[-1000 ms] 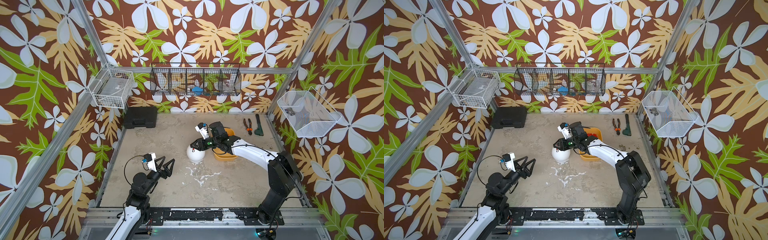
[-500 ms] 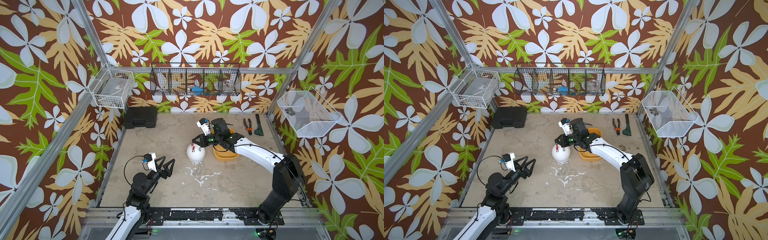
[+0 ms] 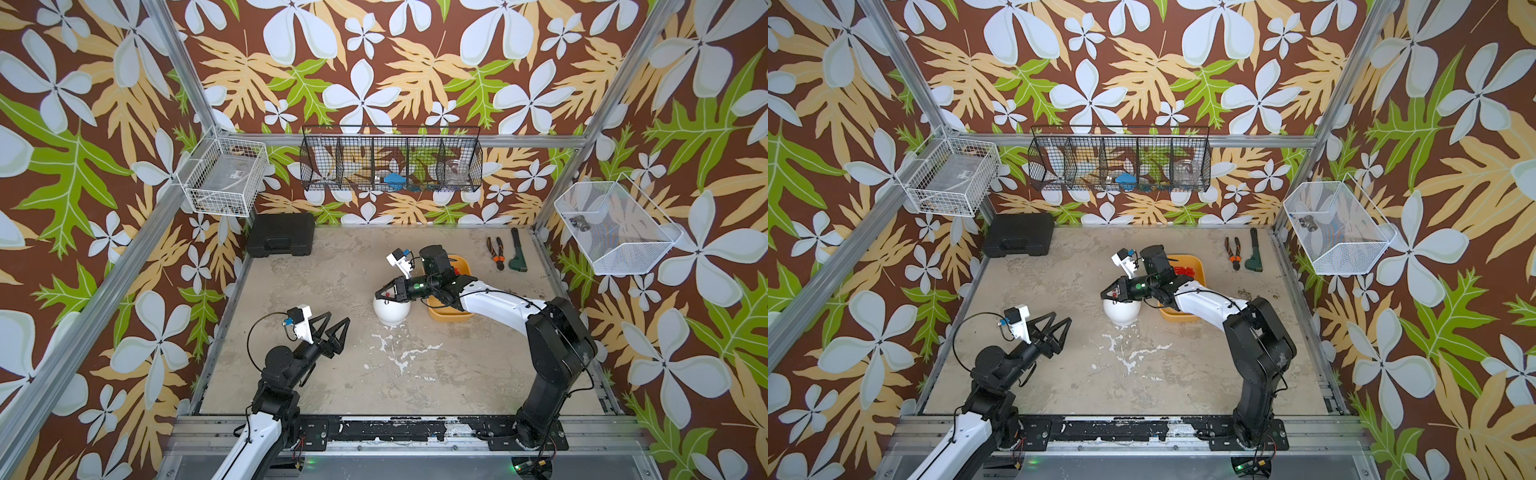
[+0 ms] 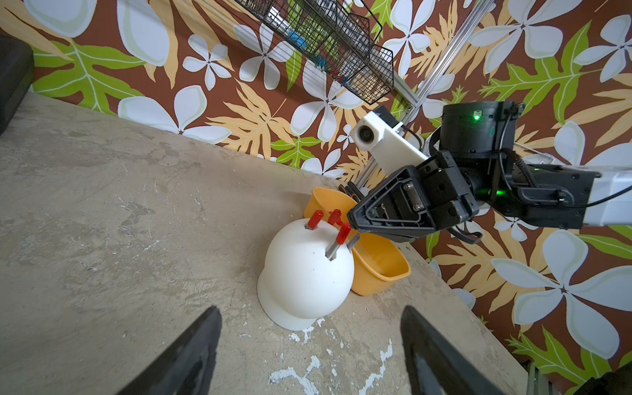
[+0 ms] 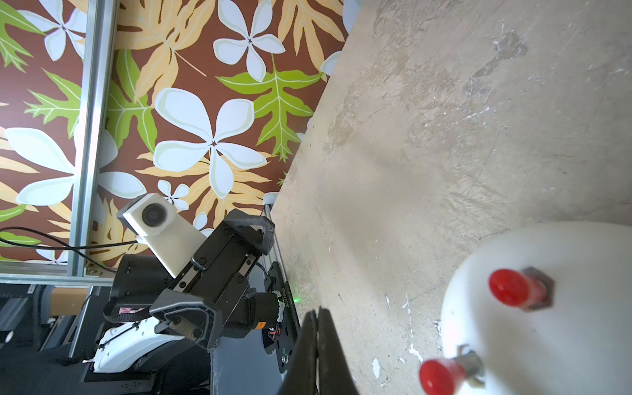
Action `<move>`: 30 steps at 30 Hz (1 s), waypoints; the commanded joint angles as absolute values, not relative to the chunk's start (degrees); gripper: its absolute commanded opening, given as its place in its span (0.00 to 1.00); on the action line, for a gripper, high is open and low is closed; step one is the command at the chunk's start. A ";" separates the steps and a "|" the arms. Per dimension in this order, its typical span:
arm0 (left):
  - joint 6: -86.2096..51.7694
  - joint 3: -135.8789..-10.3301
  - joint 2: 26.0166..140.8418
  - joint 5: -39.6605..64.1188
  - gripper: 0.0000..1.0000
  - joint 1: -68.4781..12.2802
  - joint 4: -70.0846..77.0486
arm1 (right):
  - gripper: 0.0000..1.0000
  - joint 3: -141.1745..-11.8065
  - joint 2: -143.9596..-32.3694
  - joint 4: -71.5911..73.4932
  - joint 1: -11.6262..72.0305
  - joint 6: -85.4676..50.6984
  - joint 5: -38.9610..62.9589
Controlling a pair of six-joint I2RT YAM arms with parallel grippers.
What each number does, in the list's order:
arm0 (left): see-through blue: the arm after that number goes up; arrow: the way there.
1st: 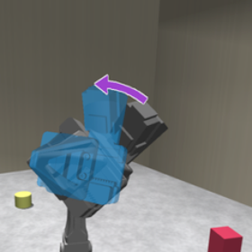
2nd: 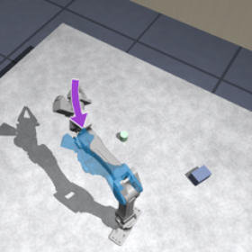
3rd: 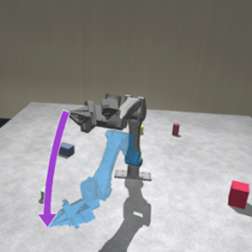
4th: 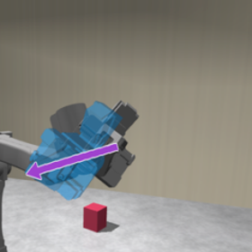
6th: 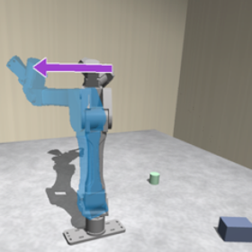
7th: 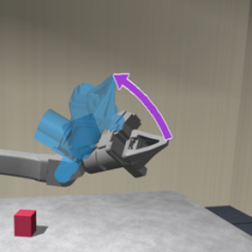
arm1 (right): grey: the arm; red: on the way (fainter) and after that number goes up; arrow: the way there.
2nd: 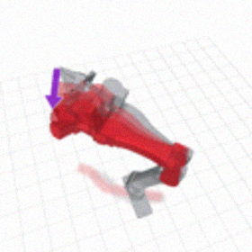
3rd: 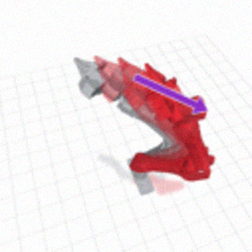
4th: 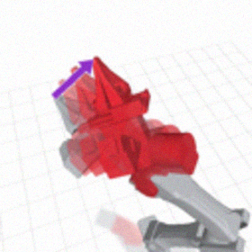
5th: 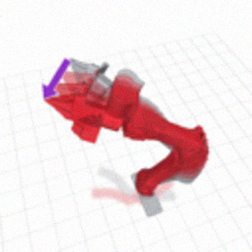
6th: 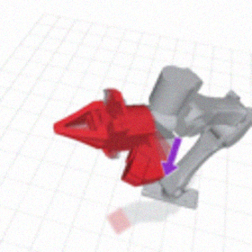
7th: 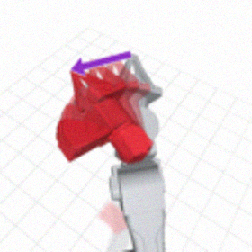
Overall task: Cover the protruding screws with screw protection sleeves
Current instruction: Adjust the screw protection sleeve on the screw.
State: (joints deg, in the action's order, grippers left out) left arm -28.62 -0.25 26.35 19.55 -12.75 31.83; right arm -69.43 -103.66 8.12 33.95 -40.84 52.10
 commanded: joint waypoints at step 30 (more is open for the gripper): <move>-27.70 2.99 25.95 20.29 0.83 -12.70 33.49 | 0.00 -69.92 -107.06 8.41 33.40 -39.43 51.84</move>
State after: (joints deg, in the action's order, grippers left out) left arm -28.42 -0.25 25.98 19.75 -12.75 31.86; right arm -69.36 -107.55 7.73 33.34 -40.03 52.03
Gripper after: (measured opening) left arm 0.832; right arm 0.047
